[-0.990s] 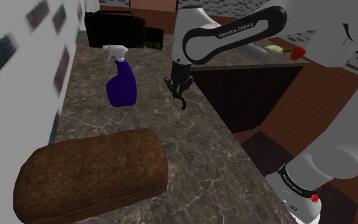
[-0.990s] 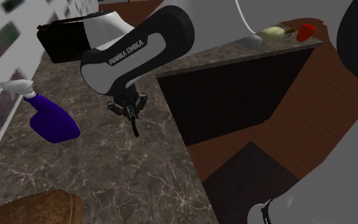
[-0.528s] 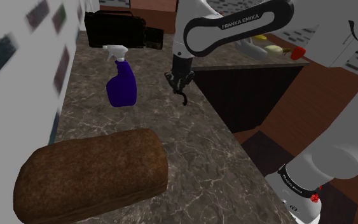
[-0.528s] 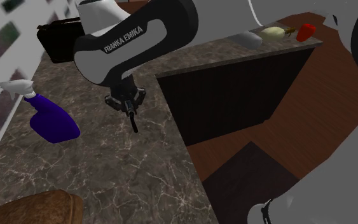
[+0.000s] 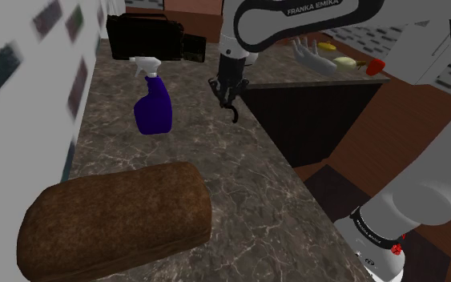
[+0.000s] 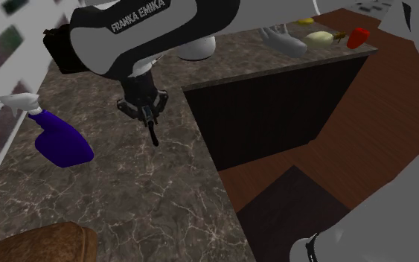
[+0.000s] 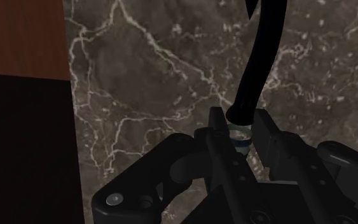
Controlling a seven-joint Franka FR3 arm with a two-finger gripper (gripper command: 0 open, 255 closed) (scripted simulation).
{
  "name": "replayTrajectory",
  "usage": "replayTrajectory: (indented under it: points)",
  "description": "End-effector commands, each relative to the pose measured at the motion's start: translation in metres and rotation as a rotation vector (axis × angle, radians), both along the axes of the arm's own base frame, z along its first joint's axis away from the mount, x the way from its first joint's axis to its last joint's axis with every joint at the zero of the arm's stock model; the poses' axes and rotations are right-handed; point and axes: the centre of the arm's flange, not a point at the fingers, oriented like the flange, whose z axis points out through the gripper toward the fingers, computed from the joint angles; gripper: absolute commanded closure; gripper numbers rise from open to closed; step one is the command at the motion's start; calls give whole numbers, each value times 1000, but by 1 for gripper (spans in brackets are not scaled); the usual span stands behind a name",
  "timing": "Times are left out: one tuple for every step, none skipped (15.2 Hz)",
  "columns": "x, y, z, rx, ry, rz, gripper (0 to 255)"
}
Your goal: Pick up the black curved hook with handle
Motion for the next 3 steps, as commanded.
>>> replayTrajectory:
  points:
    - [-1, 0, 11, 0, 1, 0, 255]
    - [-1, 0, 11, 0, 1, 0, 255]
    - [-1, 0, 11, 0, 1, 0, 255]
